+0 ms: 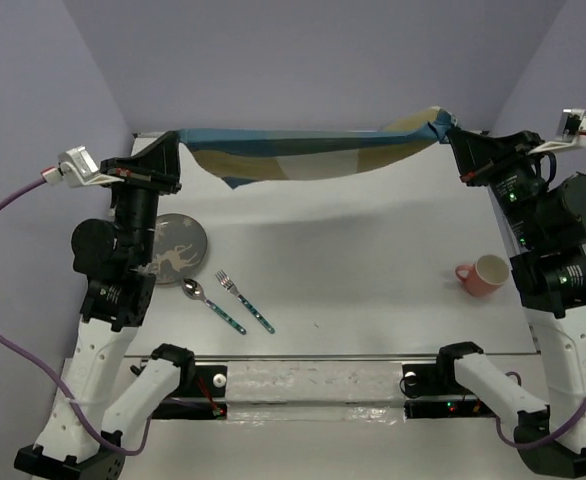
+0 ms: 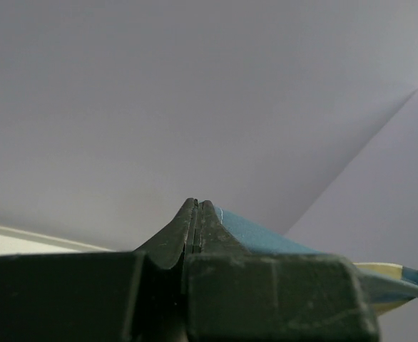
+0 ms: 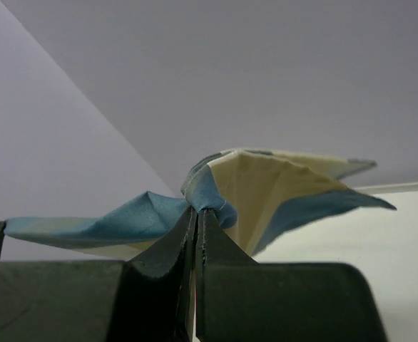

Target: Set the dinner table for one person

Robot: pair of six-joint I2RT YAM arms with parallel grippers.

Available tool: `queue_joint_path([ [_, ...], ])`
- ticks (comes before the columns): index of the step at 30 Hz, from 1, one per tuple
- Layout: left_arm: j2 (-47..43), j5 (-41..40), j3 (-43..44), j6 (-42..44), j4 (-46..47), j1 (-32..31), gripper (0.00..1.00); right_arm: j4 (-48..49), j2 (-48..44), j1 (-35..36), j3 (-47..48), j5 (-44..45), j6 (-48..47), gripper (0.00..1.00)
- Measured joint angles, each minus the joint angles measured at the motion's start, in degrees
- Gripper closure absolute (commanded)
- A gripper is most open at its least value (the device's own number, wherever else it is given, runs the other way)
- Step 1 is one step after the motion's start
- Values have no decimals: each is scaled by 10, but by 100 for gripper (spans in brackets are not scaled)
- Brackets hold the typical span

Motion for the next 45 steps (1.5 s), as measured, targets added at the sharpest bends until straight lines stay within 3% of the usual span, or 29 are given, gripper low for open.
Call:
queue_joint_path([
  [7, 27, -17, -69, -7, 21, 1, 100, -13, 42, 0, -31, 5, 8, 100],
  [12, 125, -21, -68, -7, 35, 3, 100, -10, 127, 0, -31, 6, 7, 100],
  [17, 244, -16, 0, 5, 4, 9, 100, -22, 227, 0, -6, 13, 3, 100],
  [21, 285, -9, 80, 15, -12, 21, 100, -32, 290, 0, 74, 12, 1, 100],
  [26, 254, 0, 99, 22, -2, 31, 100, -20, 244, -1, 77, 13, 0, 100],
  [28, 227, 7, 73, 18, 8, 39, 100, 19, 185, -1, 14, 9, 2, 100],
  [33, 159, 21, -95, -13, 52, 56, 100, 94, 79, 0, -194, -5, 25, 100],
  [41, 152, 26, -349, -63, 50, 56, 100, 117, 146, -1, -467, -13, 49, 100],
  [45, 135, 33, -420, -79, 68, 56, 100, 134, 154, 0, -513, -14, 56, 100],
])
